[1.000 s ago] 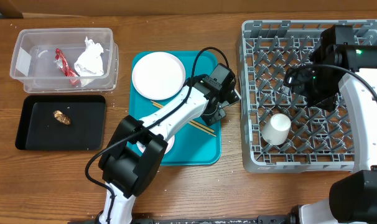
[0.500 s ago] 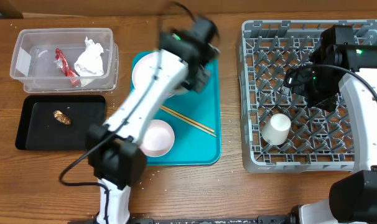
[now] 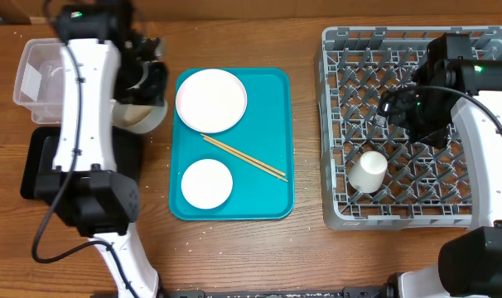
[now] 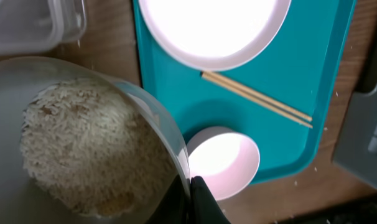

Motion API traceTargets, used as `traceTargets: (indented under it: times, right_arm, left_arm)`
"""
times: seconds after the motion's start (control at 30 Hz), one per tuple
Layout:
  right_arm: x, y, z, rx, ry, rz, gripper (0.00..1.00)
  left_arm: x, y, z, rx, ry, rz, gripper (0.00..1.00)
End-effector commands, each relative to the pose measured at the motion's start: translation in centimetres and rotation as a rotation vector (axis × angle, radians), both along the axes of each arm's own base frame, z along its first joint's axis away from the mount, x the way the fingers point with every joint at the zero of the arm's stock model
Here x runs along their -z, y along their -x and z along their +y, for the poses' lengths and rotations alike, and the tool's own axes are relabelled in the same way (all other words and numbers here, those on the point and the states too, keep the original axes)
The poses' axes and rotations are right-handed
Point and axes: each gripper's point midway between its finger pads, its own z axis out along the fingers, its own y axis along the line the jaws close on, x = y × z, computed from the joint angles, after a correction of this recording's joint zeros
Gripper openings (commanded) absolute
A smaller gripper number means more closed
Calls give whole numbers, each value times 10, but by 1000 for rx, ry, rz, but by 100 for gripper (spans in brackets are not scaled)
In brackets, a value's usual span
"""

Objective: Sort waste into correct bins and load items into the dishwasher
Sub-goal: 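Pour the rice onto the black tray with left gripper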

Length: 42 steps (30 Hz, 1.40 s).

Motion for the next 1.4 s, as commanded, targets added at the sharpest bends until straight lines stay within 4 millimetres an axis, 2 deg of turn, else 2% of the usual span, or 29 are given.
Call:
traceTargets:
  times: [0.0,0.2,0.33,0.43,0.53,0.73,0.97,1.1,1.27,1.37]
  right_arm:
    - [-18,-3,-1,-8,10,-61,97]
    - [-18,-3,-1,-8,10,-62,97]
    - [-18,-3,-1,-8,10,-62,97]
    - [-17,-2,-1,-8,10,-58,97]
    - [-17,-1,0,-8,10,-54,97]
    - [-17,-1,0,-8,9,-54,97]
    - [-17,-1,0,-8,10,-54,97]
    - [-17,-1,0,-8,10,-54,97]
    - [-17,-1,0,-8,9,-51,97]
    - [-17,0,0,-8,10,-50,97]
  left_arm:
    - [-12,19,3,32,130,-20,4]
    - [-7,39,40,-54,128,-49,4]
    - [-8,50,46,-28,234,-110,4]
    - [-9,54,48,5,383,-181,4]
    - [-3,54,59,-26,506,-253,4]
    - [16,54,101,-230,677,-392,4]
    - [7,44,140,-400,914,-602,4]
    - [6,40,154,-513,1048,-601,4]
    - [0,35,162,-652,1237,-543,4]
    - [0,35,162,-740,1296,-438,4]
